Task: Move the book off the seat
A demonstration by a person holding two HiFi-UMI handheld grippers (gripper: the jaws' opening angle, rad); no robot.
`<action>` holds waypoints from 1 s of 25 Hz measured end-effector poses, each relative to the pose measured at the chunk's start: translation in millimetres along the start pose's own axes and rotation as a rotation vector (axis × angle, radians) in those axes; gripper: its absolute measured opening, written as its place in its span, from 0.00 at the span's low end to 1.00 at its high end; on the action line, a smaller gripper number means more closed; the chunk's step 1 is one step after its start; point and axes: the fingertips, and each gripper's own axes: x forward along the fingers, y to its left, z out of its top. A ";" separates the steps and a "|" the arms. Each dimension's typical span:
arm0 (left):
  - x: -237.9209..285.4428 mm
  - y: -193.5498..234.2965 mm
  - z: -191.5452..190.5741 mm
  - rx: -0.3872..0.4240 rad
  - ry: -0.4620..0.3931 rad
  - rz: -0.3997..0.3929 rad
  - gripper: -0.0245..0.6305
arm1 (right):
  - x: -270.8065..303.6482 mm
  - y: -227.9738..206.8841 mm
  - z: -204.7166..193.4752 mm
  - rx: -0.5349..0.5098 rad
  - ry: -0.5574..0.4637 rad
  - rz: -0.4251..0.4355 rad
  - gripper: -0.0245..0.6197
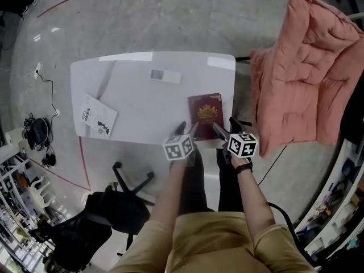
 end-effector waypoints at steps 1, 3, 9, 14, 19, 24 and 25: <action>-9.4 -8.8 7.9 0.013 -0.011 -0.004 0.39 | -9.6 9.4 7.3 -0.009 -0.010 0.010 0.62; -28.6 -29.1 29.4 0.042 -0.049 -0.018 0.36 | -27.2 30.7 28.2 -0.033 -0.041 0.036 0.56; -120.2 -116.4 95.0 0.143 -0.203 -0.073 0.30 | -105.9 117.0 98.3 -0.166 -0.141 0.121 0.39; -188.6 -180.3 151.3 0.238 -0.380 -0.089 0.23 | -164.9 173.5 172.3 -0.301 -0.282 0.186 0.29; -254.9 -224.7 182.5 0.321 -0.529 -0.077 0.16 | -222.2 223.8 219.1 -0.434 -0.386 0.240 0.21; -311.8 -255.6 208.6 0.345 -0.691 -0.076 0.12 | -278.7 268.0 261.1 -0.540 -0.521 0.289 0.14; -322.3 -262.2 212.3 0.342 -0.721 -0.081 0.11 | -290.8 275.5 267.2 -0.551 -0.546 0.303 0.12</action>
